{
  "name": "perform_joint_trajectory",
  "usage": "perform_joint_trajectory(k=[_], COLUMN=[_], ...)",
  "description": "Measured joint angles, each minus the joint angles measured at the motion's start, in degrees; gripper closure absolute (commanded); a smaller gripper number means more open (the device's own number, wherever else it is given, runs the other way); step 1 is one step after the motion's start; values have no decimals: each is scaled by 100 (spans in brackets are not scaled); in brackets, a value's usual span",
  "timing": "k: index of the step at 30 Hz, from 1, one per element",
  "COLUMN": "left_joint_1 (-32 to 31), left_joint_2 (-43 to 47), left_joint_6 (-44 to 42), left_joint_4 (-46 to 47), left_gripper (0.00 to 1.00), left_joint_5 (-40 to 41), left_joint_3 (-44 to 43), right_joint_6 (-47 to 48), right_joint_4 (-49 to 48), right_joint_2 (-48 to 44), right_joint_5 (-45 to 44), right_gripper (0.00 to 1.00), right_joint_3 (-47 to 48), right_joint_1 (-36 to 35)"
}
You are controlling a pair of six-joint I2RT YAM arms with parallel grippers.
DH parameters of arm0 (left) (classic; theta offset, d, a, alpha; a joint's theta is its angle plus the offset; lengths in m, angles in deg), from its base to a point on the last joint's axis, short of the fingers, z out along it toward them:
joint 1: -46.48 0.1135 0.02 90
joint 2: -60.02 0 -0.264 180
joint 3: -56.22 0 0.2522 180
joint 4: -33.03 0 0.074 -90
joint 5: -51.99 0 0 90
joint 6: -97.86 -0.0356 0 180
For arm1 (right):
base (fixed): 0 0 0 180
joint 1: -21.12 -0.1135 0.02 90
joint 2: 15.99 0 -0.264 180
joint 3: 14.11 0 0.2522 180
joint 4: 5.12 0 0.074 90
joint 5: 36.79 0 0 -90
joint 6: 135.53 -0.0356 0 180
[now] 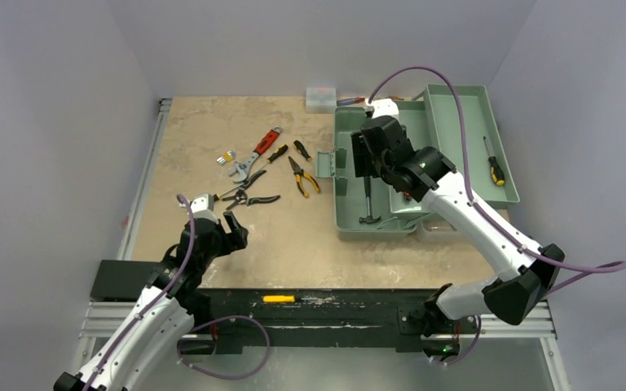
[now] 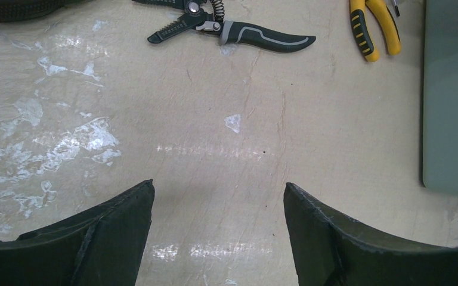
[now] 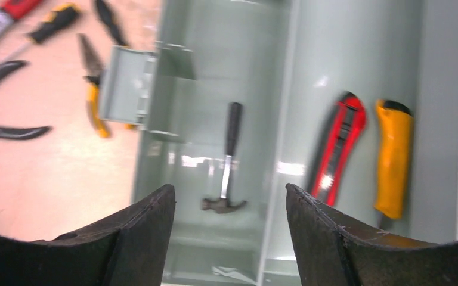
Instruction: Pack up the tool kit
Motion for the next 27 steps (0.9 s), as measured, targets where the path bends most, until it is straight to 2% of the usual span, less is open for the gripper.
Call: perform_joint_trajectory(k=[5, 10, 17, 23, 27], left_joint_1=[0, 0, 0, 0, 0], left_joint_2=[-11, -11, -24, -59, -63], left_joint_6=[0, -2, -2, -2, -2], left_joint_4=[0, 0, 0, 2, 2], left_gripper=[23, 23, 24, 24, 24], left_joint_5=[-2, -2, -2, -7, -7], left_joint_3=[0, 0, 0, 0, 0], right_joint_6=[118, 136, 160, 138, 50], right_joint_4=[-426, -754, -758, -734, -616], right_joint_2=[199, 887, 2361, 3440, 3967], right_joint_5=[1036, 1805, 1989, 2020, 2006], right_gripper=[34, 34, 42, 48, 49], right_joint_3=[212, 529, 1449, 2105, 2350], right_joint_1=[-173, -450, -909, -1025, -1038])
